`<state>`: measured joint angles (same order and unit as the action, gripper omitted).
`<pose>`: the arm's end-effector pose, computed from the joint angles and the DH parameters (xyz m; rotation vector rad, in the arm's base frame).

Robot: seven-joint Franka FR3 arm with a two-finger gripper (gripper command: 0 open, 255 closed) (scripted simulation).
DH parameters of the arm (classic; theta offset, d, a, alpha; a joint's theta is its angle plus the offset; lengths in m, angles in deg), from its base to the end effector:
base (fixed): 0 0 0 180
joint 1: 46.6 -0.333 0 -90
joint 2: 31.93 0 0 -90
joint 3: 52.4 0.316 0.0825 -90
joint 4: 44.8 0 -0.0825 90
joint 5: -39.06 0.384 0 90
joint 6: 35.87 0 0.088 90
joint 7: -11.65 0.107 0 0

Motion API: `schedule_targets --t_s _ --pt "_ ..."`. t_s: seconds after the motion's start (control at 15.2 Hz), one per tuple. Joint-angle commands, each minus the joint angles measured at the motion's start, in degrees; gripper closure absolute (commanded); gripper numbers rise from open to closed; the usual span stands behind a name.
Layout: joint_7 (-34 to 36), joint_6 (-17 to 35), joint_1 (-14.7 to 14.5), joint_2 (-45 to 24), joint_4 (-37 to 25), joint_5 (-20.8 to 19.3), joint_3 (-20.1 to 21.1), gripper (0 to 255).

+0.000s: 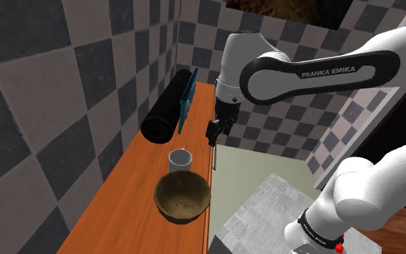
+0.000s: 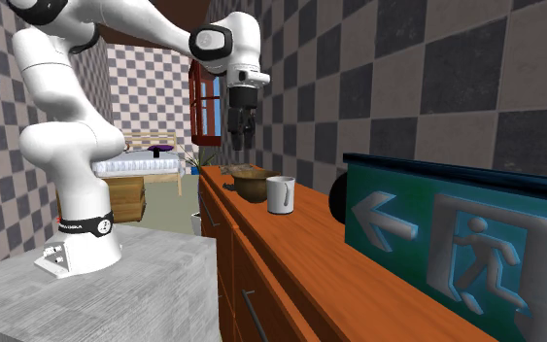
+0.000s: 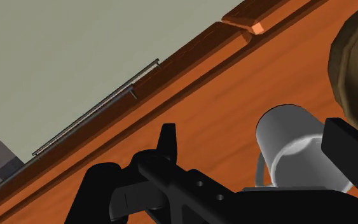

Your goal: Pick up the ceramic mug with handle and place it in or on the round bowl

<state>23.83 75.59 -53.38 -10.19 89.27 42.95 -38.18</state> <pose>0.4019 0.1650 0.4737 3.1028 0.1710 -0.0245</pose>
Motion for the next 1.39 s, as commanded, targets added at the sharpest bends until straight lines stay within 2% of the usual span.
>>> schedule_targets --t_s 0.0,0.46,0.79,1.32 --pt "2.5 2.0 -0.4 -3.6 -1.7 -0.4 1.9 0" --pt "11.5 7.4 -1.8 -18.3 -10.0 -5.4 7.2 0" --pt "17.6 8.9 -3.8 -28.5 -17.4 -10.6 9.0 0" --pt "18.8 14.3 -4.0 -31.3 -14.5 -12.2 8.6 0"
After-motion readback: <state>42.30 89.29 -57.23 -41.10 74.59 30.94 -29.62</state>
